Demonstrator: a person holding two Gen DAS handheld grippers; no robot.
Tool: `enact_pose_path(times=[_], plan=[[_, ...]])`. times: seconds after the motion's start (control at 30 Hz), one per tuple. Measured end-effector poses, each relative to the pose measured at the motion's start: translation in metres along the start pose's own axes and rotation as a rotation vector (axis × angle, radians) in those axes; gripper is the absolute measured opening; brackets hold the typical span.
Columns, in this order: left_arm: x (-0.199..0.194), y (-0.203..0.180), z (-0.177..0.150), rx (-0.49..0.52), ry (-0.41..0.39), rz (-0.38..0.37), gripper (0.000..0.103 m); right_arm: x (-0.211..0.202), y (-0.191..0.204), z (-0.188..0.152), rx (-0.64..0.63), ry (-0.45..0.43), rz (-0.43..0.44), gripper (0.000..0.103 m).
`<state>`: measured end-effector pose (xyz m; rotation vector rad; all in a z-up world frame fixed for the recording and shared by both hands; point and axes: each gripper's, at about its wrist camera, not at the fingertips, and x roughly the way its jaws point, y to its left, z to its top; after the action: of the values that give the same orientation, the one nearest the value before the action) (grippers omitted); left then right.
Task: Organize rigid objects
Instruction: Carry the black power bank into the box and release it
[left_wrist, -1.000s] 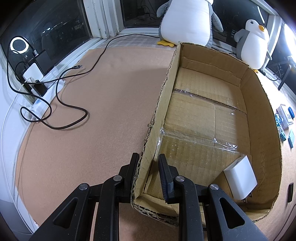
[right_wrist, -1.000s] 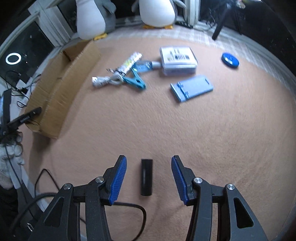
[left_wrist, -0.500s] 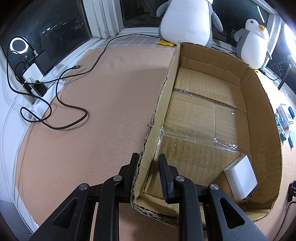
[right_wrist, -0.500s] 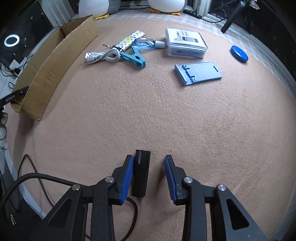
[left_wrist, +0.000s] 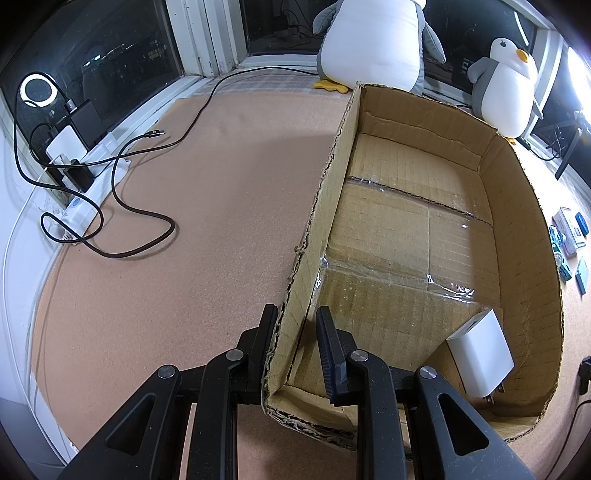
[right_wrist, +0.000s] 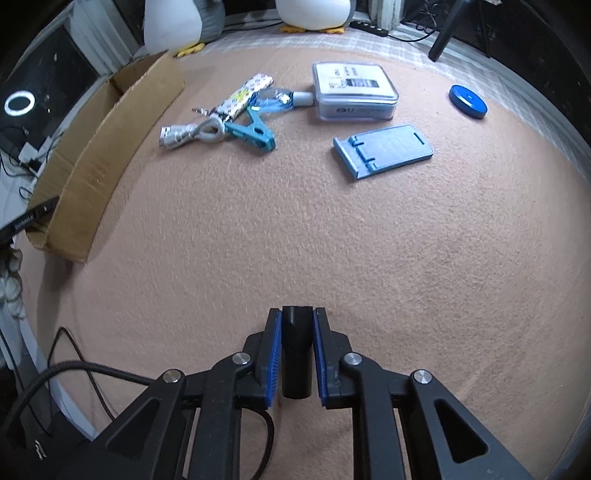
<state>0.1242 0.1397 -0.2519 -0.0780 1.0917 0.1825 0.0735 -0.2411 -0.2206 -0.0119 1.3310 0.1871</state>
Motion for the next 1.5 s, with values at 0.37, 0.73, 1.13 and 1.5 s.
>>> enact_pose_path(times=[0.37,0.73,1.13,1.5], plan=[[0.001,0.001,-0.001,0.000,0.000,0.000,0.023,-0.026,0.030,0.044,-0.043,-0.125,0.050,0.015],[0.001,0.002,-0.001,-0.001,0.000,-0.001,0.023,-0.046,0.105,0.080,-0.168,-0.223,0.143,0.015],[0.000,0.000,0.000,0.002,0.000,0.004,0.023,-0.037,0.192,0.104,-0.287,-0.239,0.235,0.015],[0.000,-0.001,0.001,-0.003,-0.002,0.003,0.023,-0.008,0.218,0.115,-0.314,-0.207,0.218,0.015]])
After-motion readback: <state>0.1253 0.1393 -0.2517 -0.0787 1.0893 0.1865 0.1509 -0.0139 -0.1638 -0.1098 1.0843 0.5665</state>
